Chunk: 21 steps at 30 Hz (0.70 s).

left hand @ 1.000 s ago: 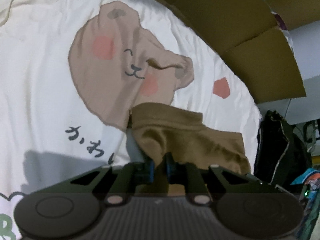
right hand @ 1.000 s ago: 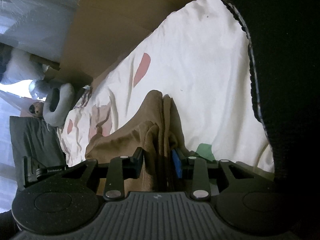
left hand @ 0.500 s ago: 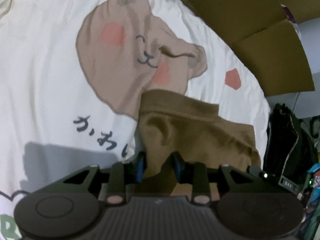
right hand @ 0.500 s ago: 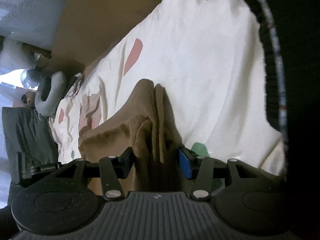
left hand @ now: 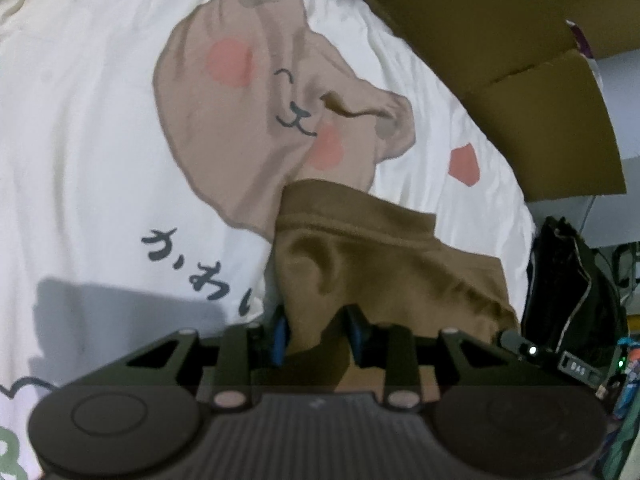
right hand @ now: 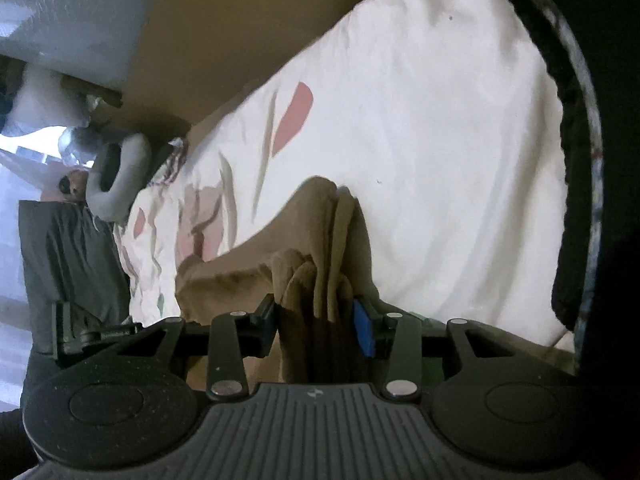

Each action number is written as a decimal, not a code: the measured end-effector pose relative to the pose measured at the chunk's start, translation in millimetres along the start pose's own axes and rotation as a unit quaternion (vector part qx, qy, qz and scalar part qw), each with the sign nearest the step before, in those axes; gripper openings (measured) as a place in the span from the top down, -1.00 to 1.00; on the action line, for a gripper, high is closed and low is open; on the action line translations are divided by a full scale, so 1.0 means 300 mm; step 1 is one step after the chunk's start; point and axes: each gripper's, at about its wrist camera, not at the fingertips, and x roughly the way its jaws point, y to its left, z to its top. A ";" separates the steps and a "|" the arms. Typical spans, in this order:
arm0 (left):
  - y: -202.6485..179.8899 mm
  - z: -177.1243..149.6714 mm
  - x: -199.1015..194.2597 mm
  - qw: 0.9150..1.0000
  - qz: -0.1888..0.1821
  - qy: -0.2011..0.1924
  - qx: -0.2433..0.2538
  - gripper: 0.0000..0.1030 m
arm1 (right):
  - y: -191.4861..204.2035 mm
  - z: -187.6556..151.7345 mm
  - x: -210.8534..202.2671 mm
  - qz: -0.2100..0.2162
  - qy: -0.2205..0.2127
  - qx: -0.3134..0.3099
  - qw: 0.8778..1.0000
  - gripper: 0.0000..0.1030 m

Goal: Fold clothes
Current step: 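Lift the grasped brown shirt up off the bed with both grippers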

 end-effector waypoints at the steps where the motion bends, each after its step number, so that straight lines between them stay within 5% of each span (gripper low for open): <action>1: -0.001 0.001 0.001 1.000 0.000 0.000 0.000 0.38 | -0.003 -0.003 0.009 -0.002 0.004 0.002 1.000 0.17; 15: 0.016 0.039 0.033 1.000 -0.028 -0.005 -0.014 0.40 | -0.004 0.004 0.065 -0.002 0.017 0.010 1.000 0.09; 18: 0.007 0.027 0.029 0.999 -0.033 -0.008 -0.013 0.76 | 0.006 0.005 0.073 -0.006 0.019 0.007 1.000 0.46; 21: -0.023 0.023 0.010 0.999 -0.035 -0.012 0.000 0.83 | 0.014 0.006 0.063 -0.006 0.015 0.007 1.000 0.55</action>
